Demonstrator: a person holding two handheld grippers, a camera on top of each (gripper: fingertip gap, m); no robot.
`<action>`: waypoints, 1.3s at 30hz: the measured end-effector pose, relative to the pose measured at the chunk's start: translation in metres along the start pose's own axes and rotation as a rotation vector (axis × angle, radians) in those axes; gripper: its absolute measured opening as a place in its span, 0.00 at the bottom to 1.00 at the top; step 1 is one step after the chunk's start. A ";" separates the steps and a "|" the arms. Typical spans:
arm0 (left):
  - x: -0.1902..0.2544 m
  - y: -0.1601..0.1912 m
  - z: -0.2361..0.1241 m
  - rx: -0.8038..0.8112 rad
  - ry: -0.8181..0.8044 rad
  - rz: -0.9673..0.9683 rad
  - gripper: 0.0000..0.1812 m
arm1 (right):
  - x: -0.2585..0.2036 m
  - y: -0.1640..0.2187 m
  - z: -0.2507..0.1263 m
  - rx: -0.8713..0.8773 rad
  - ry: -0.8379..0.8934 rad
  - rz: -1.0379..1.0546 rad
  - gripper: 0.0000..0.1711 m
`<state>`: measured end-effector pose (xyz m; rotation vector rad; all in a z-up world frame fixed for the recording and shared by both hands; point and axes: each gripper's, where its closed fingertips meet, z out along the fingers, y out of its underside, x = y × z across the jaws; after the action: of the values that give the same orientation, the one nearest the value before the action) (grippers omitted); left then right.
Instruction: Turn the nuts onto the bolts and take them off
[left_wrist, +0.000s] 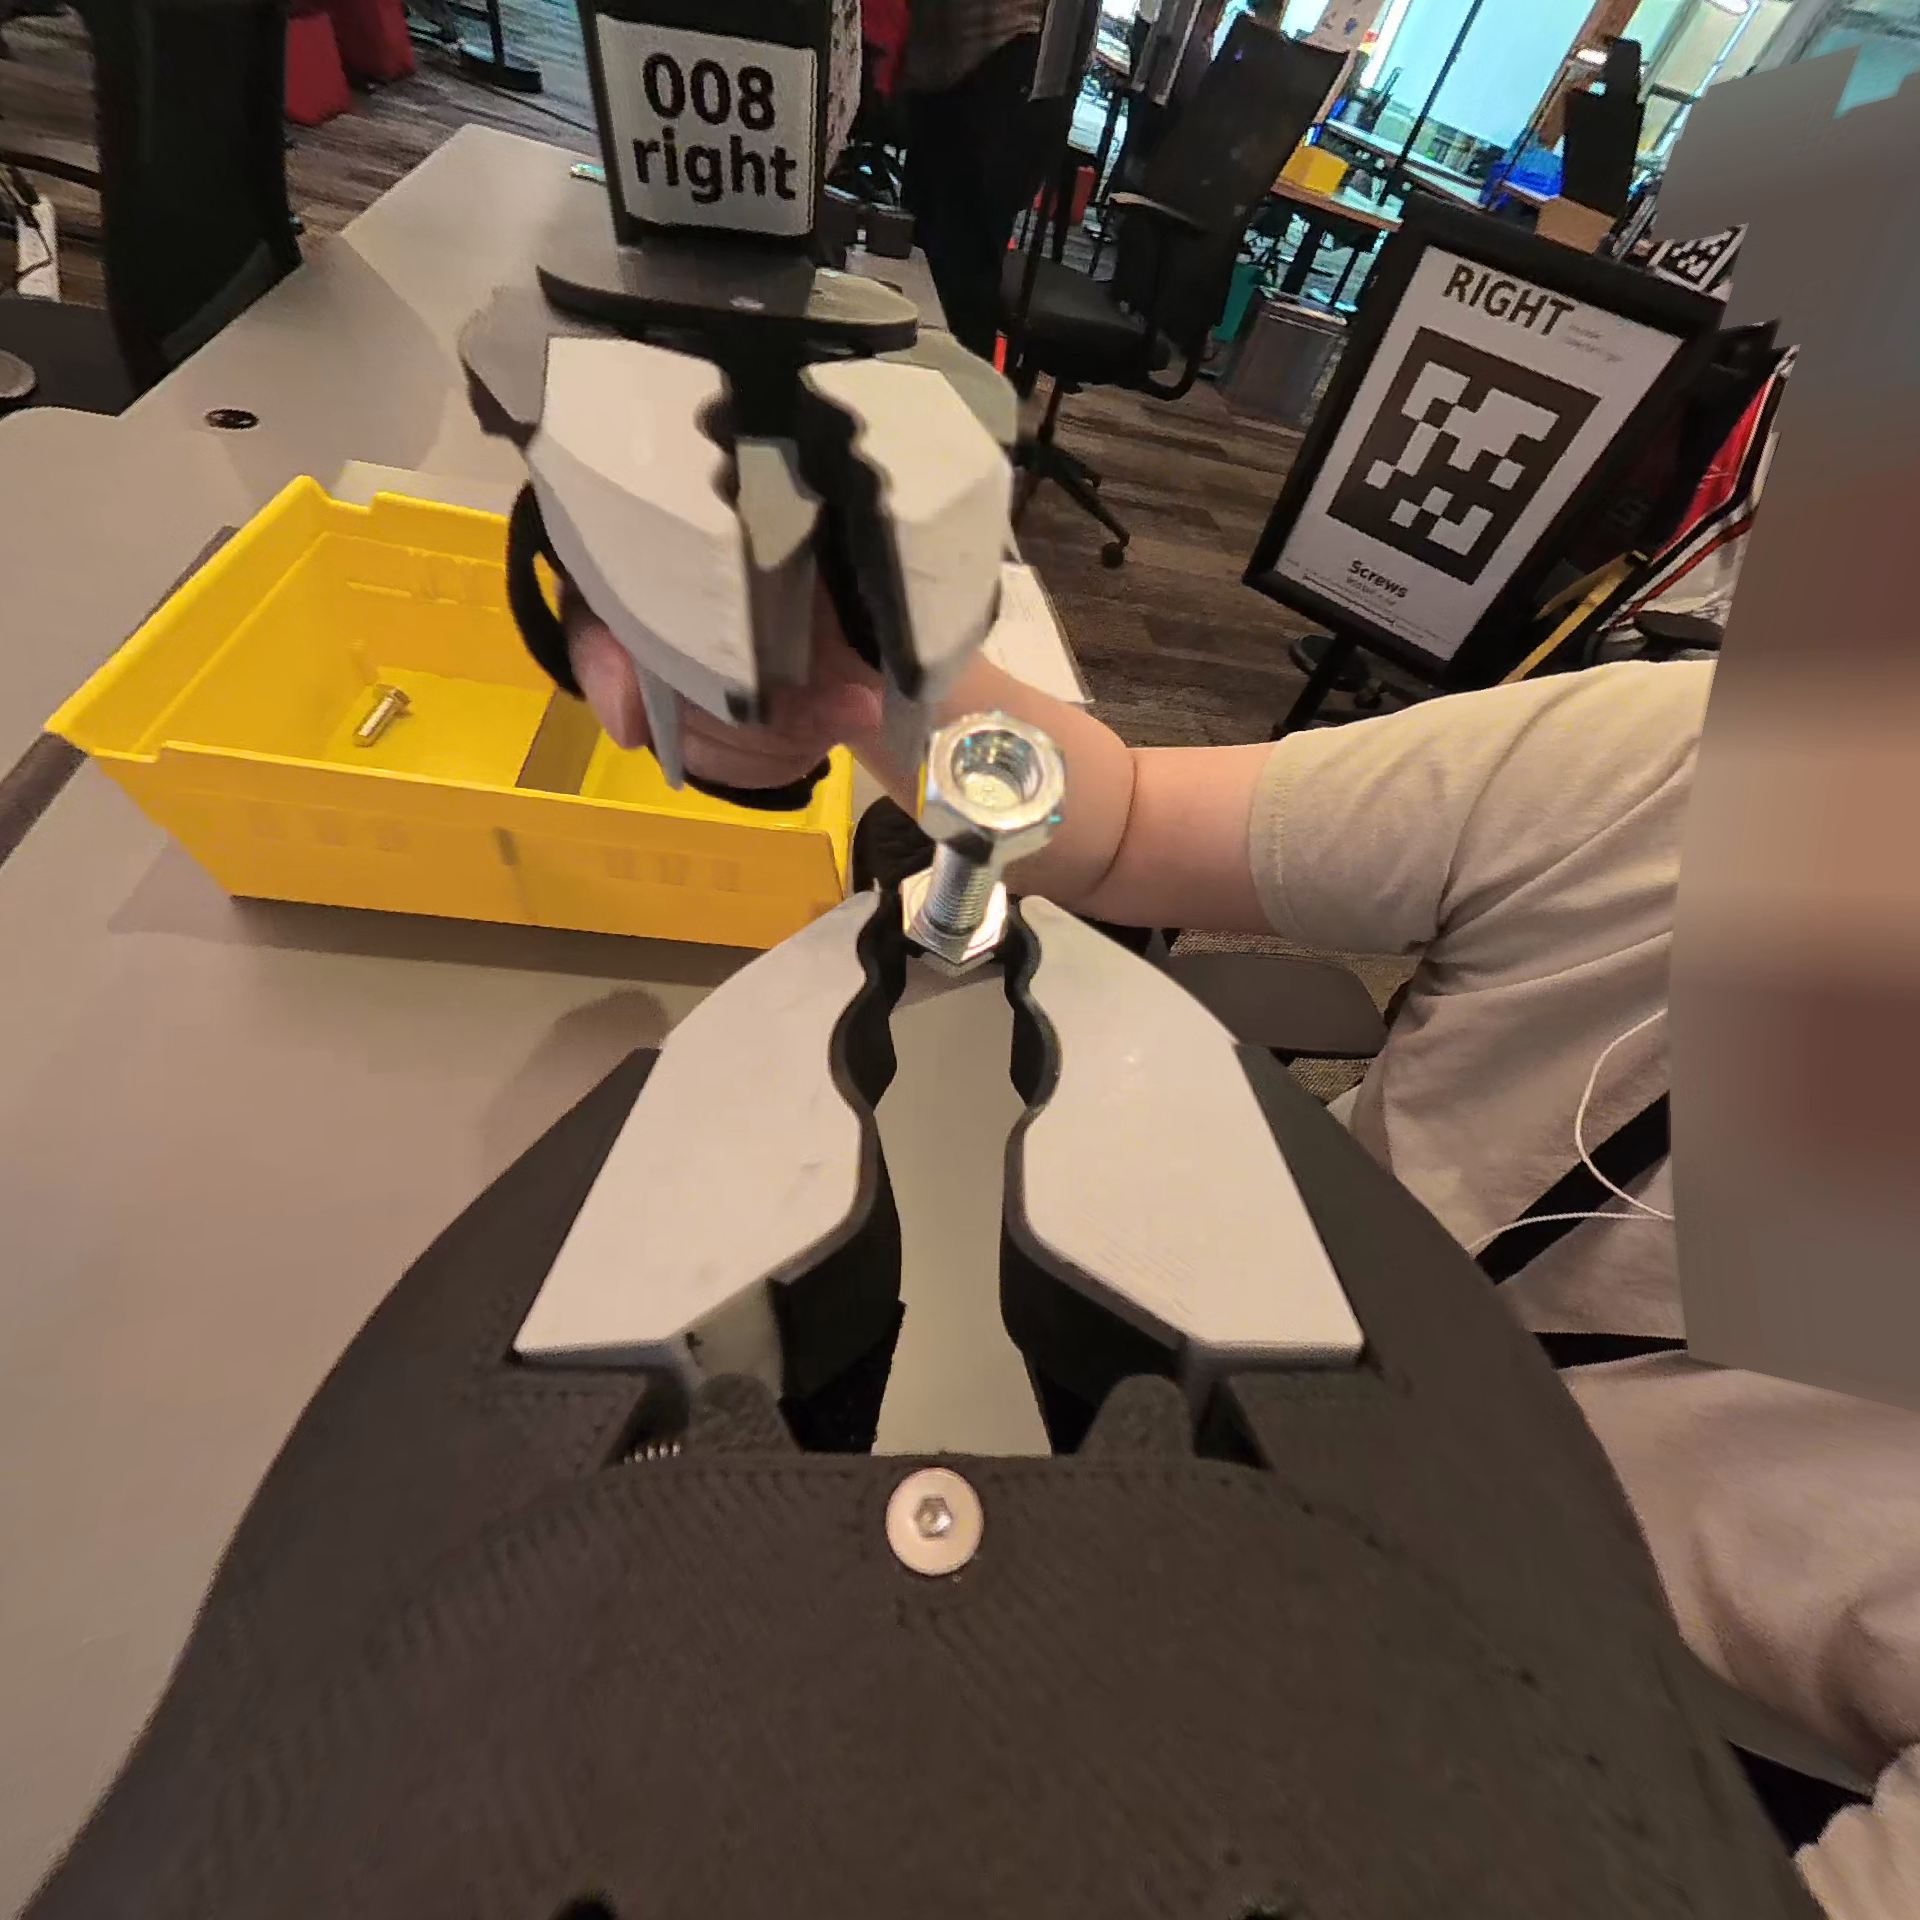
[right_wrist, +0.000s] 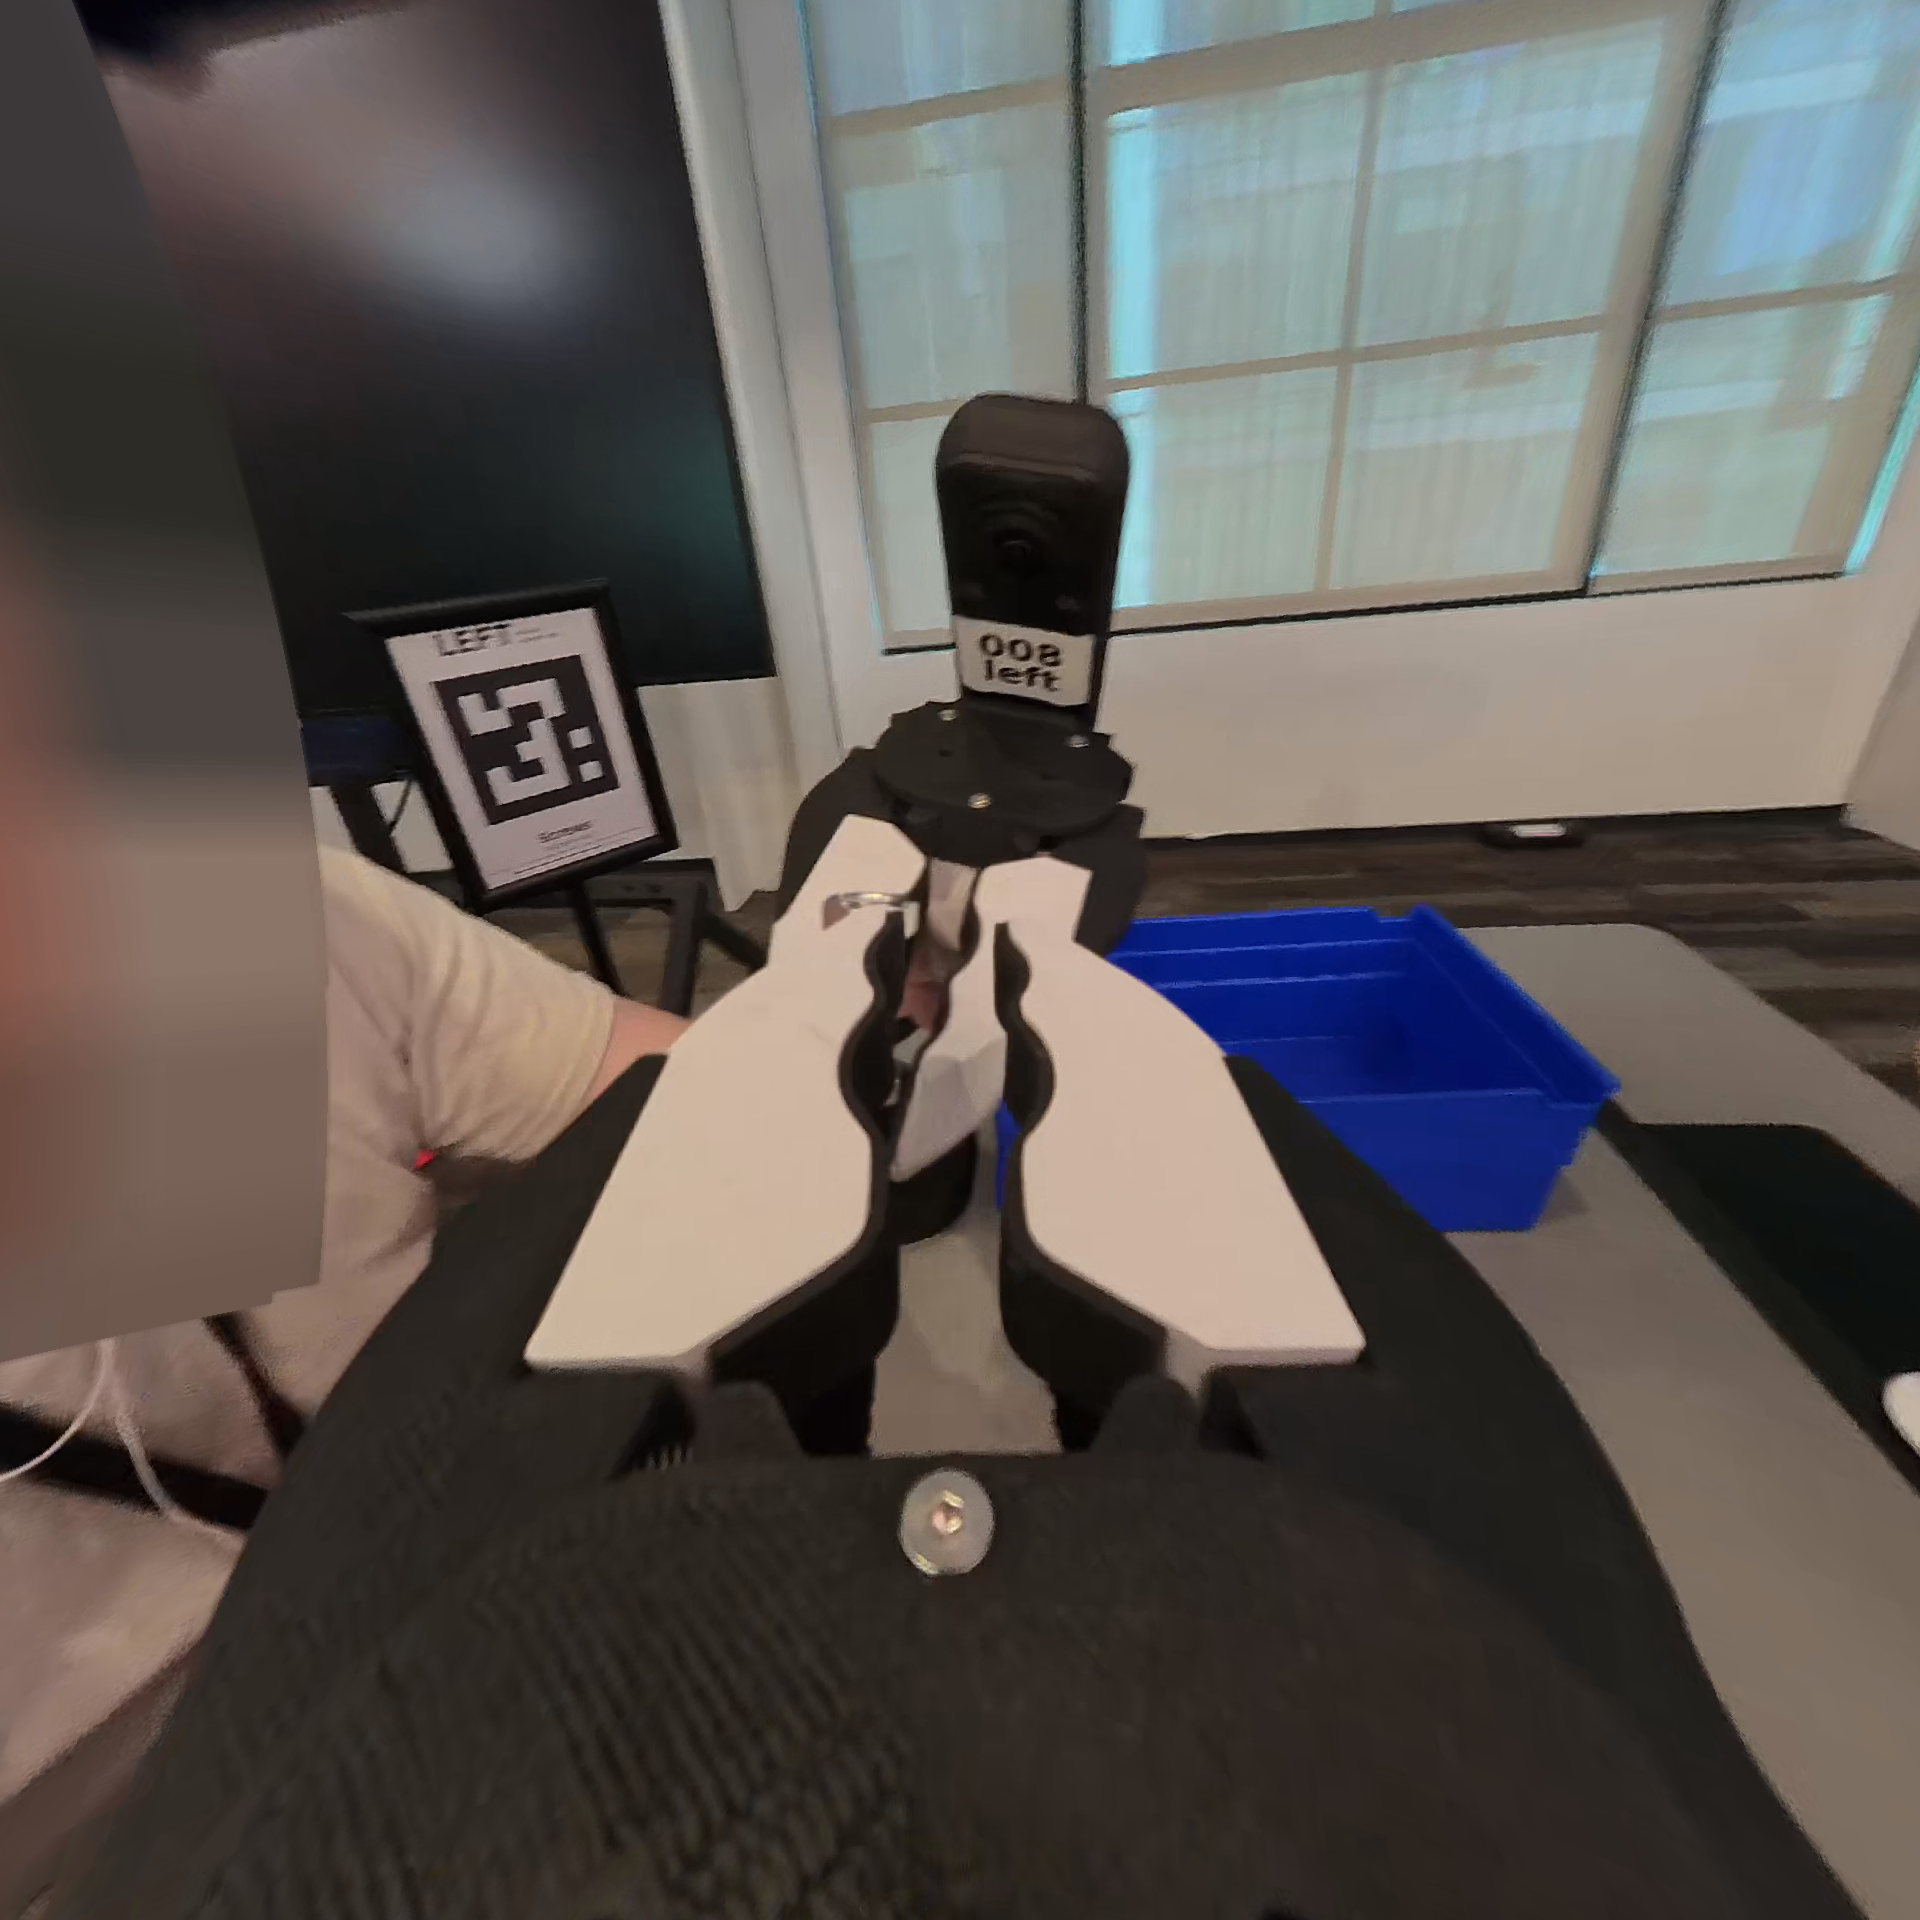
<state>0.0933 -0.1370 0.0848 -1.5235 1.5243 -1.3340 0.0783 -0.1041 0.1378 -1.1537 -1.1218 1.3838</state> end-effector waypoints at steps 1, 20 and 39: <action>-0.001 -0.001 0.000 0.006 -0.004 -0.002 0.10 | 0.002 -0.003 -0.003 0.018 0.010 0.003 0.10; -0.005 0.000 -0.002 -0.004 -0.035 0.001 0.10 | -0.005 0.000 0.005 -0.063 0.088 -0.078 0.21; -0.008 0.000 0.001 -0.003 -0.056 0.005 0.10 | -0.008 0.008 0.016 -0.141 0.157 -0.170 0.23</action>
<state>0.0951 -0.1298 0.0827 -1.5453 1.4952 -1.2761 0.0620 -0.1142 0.1331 -1.2150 -1.1889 1.0795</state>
